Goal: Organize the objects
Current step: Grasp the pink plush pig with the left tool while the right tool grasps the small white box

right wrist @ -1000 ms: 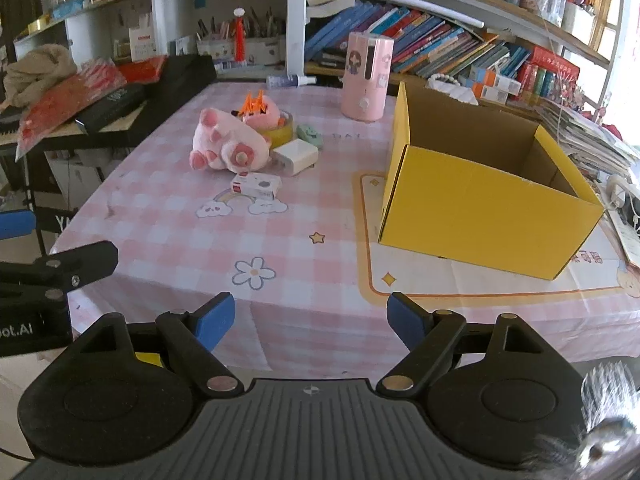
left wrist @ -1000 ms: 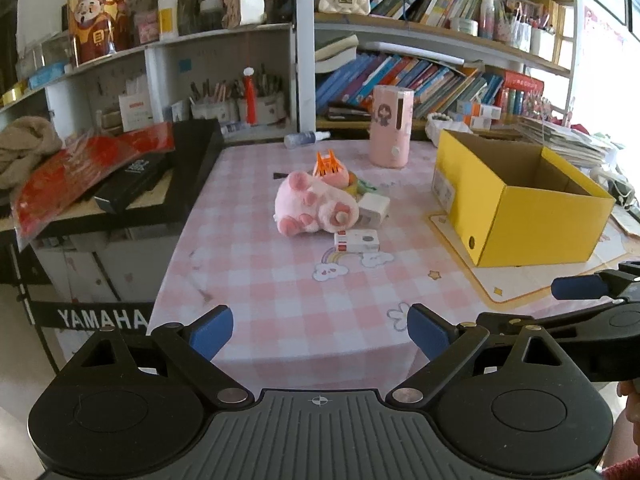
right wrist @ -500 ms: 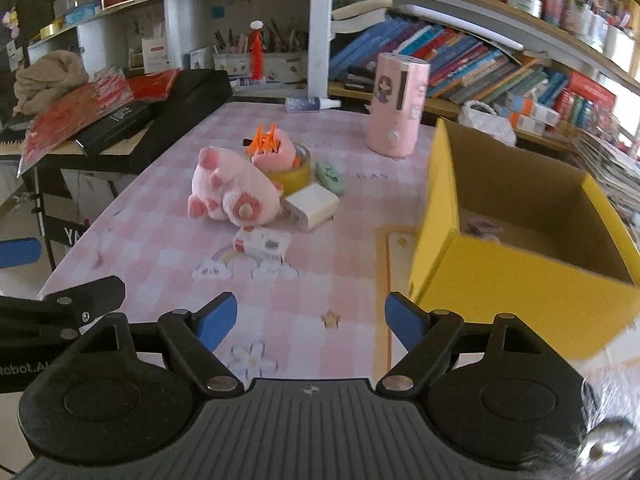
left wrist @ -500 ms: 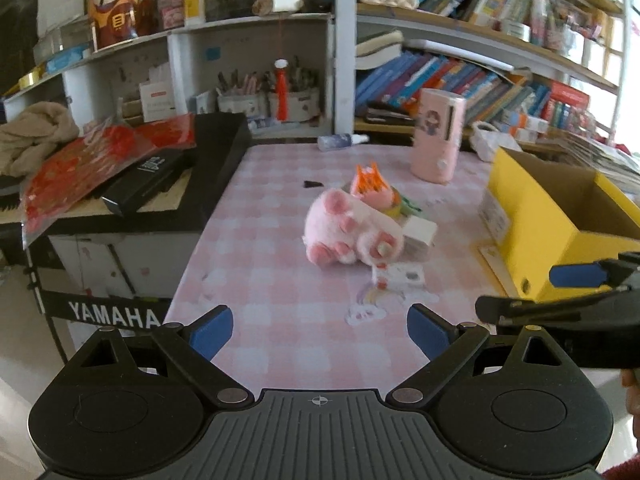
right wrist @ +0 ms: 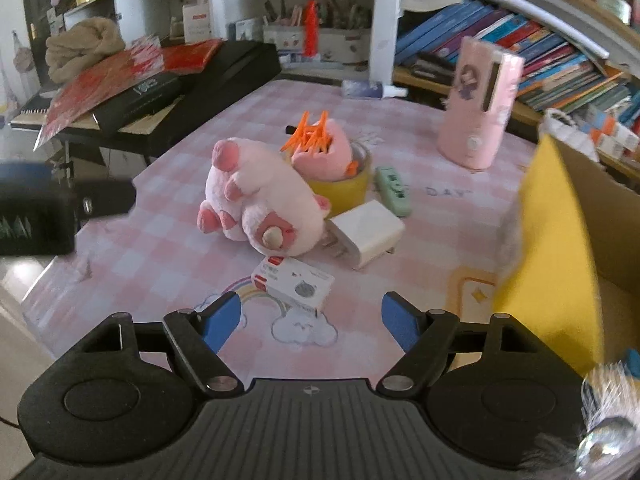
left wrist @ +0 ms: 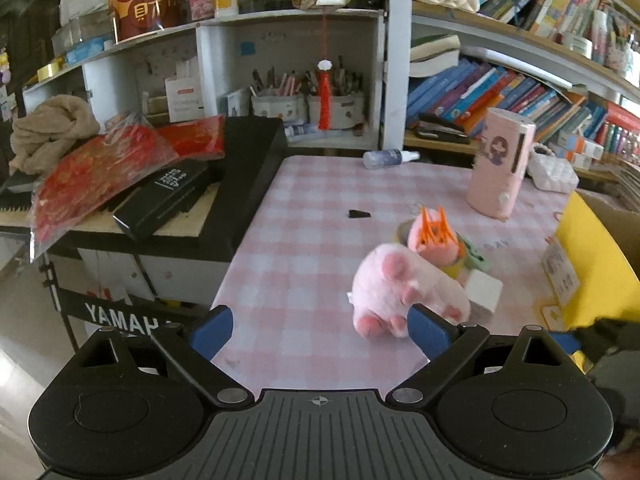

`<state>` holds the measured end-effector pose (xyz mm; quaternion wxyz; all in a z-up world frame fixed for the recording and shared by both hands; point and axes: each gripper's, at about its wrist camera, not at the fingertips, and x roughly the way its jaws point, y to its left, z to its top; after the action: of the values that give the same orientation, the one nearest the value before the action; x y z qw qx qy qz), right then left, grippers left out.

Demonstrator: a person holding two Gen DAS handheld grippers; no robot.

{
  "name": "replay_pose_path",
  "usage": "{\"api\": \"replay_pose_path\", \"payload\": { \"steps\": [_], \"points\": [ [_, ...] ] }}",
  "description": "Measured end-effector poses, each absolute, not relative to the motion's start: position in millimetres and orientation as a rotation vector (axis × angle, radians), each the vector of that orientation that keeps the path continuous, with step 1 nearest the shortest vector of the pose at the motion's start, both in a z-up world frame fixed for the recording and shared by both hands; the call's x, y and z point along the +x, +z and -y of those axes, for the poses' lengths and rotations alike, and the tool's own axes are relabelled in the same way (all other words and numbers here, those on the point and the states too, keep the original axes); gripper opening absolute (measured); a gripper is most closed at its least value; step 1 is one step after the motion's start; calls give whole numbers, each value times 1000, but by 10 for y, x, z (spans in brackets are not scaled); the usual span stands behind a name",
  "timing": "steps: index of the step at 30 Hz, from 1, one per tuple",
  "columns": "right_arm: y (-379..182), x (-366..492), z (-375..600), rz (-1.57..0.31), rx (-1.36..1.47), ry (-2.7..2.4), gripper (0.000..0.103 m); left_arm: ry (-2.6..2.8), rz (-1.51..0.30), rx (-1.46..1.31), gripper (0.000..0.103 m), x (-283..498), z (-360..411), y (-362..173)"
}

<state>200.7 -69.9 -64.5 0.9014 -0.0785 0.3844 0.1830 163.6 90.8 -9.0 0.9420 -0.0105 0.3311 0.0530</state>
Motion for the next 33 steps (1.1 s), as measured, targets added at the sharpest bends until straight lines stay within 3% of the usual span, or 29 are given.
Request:
{"api": "replay_pose_path", "payload": {
  "steps": [10,11,12,18,33],
  "points": [
    [-945,2356,512,-847,-134,399,75,103,-719,11,96,1917,-866,-116],
    [-950,2362,501,-837,-140,403,71,95,-722,9,96,1948,-852,-121],
    [-946,2361,497,-821,-149,410,58,81,-726,4,96,1982,-831,-129],
    [-905,2331,642,-817,-188,473,58,-4,-749,-48,101,2225,-689,-222],
    [-723,2134,910,-747,-316,531,58,7,-907,-248,101,2754,-657,-819]
  ]
}}
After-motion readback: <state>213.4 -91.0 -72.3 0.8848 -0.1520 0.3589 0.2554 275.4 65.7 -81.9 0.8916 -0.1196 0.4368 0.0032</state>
